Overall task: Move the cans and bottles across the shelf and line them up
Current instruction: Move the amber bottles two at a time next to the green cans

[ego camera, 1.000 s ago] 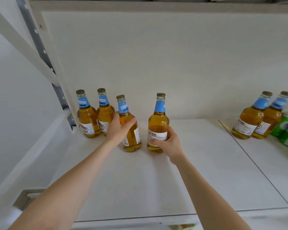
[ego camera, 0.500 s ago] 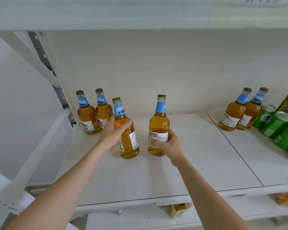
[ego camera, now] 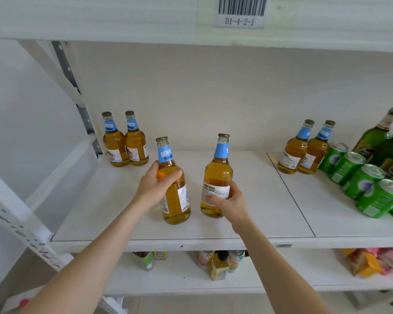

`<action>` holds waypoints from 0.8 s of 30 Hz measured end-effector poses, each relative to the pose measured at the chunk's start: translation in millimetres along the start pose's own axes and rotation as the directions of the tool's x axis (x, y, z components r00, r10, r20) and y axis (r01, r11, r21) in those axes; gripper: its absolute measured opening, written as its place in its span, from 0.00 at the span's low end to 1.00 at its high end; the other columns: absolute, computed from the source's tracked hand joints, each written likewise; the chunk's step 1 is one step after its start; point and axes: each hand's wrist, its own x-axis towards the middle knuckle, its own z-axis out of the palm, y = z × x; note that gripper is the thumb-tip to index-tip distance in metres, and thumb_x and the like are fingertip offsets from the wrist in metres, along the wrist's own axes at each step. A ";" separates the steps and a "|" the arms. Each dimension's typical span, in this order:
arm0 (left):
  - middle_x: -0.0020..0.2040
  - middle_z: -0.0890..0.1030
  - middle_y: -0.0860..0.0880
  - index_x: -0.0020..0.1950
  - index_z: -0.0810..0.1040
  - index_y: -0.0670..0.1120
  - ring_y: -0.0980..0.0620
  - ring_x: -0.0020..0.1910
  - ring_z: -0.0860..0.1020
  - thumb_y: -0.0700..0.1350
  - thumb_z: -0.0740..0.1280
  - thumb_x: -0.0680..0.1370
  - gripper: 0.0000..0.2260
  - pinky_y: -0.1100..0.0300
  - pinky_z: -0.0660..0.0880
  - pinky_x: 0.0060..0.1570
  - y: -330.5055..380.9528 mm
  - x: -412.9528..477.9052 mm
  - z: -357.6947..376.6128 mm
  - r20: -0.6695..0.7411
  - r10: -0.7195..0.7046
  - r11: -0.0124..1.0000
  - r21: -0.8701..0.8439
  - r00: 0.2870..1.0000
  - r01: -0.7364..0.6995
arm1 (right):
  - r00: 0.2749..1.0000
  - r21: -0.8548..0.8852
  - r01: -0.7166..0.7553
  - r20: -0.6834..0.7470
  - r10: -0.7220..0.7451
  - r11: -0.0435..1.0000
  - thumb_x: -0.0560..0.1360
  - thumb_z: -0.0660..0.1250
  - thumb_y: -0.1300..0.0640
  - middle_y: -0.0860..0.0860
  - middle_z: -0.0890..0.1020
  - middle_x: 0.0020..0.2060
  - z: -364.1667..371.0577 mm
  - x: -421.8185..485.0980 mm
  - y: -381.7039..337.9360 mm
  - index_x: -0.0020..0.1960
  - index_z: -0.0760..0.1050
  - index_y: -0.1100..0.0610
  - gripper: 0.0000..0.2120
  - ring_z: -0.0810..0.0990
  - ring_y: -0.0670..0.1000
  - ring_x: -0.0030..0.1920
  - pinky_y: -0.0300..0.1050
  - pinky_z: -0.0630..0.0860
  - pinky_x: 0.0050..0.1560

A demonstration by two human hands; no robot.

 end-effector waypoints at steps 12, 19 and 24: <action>0.54 0.81 0.52 0.60 0.73 0.54 0.52 0.54 0.80 0.57 0.69 0.76 0.16 0.48 0.78 0.57 19.7 -92.4 51.1 0.039 0.010 0.999 0.035 0.999 -0.012 | 0.999 -0.059 0.024 -0.023 -0.025 0.998 0.66 0.78 0.60 0.48 0.82 0.48 -70.3 -90.3 1.1 0.58 0.72 0.49 0.25 0.83 0.46 0.47 0.37 0.77 0.40; 0.53 0.80 0.54 0.56 0.72 0.57 0.52 0.54 0.79 0.62 0.69 0.72 0.17 0.49 0.78 0.55 38.1 -130.0 78.4 0.134 0.058 0.996 0.065 0.989 -0.067 | 0.995 -0.013 -0.004 -0.099 0.002 1.000 0.65 0.79 0.58 0.50 0.83 0.50 -102.4 -136.6 6.9 0.59 0.72 0.49 0.26 0.83 0.51 0.49 0.46 0.82 0.45; 0.53 0.80 0.52 0.55 0.72 0.57 0.52 0.54 0.79 0.59 0.70 0.74 0.14 0.51 0.77 0.54 53.1 -147.9 107.9 0.188 0.099 0.993 0.051 0.977 -0.110 | 0.990 0.008 0.009 -0.138 -0.008 1.000 0.65 0.79 0.59 0.50 0.83 0.49 -133.3 -155.9 5.2 0.60 0.73 0.50 0.27 0.83 0.48 0.48 0.38 0.79 0.39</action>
